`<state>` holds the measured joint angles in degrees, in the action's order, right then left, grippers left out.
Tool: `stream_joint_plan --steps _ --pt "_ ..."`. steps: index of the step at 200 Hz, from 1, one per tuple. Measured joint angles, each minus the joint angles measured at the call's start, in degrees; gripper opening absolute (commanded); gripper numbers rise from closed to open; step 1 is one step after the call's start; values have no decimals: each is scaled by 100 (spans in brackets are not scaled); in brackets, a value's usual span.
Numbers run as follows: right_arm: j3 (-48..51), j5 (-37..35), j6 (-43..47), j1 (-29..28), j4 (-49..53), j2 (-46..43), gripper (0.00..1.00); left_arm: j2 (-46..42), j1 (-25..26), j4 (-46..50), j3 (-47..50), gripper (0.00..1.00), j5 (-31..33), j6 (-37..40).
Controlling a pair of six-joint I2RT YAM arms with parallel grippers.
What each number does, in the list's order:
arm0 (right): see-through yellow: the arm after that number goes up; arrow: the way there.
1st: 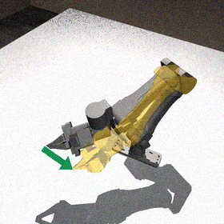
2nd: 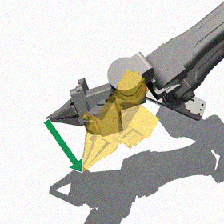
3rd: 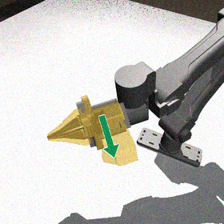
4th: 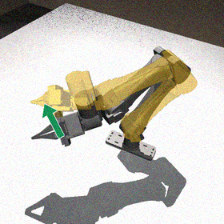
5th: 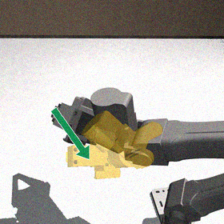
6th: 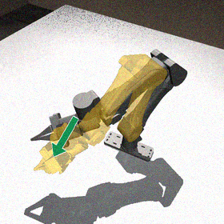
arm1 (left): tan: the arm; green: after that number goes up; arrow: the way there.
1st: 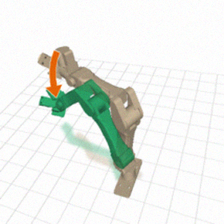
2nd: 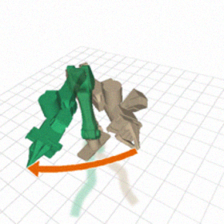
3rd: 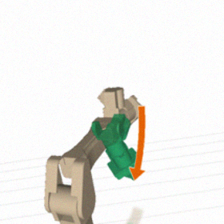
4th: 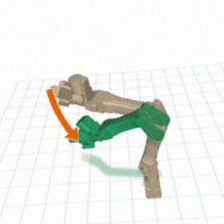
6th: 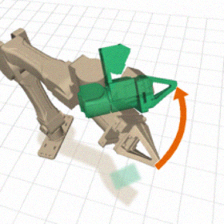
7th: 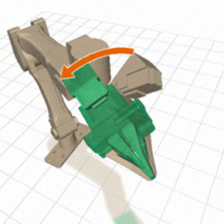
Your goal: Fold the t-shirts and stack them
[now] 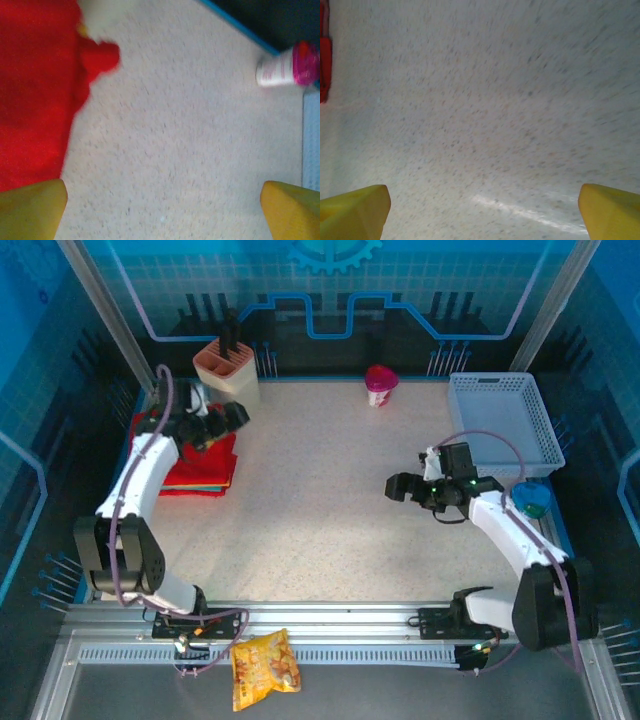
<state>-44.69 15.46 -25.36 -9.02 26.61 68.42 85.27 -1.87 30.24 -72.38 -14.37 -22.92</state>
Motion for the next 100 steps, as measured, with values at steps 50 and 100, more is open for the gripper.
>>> stream_joint_plan --steps 50,100 --pt "588 -1384 669 221 -828 -1298 100 -1043 516 -1167 1941 99 890 573" --pt "1945 -2260 1296 321 -2682 -1279 100 -1189 649 -3394 3849 99 1919 1834"
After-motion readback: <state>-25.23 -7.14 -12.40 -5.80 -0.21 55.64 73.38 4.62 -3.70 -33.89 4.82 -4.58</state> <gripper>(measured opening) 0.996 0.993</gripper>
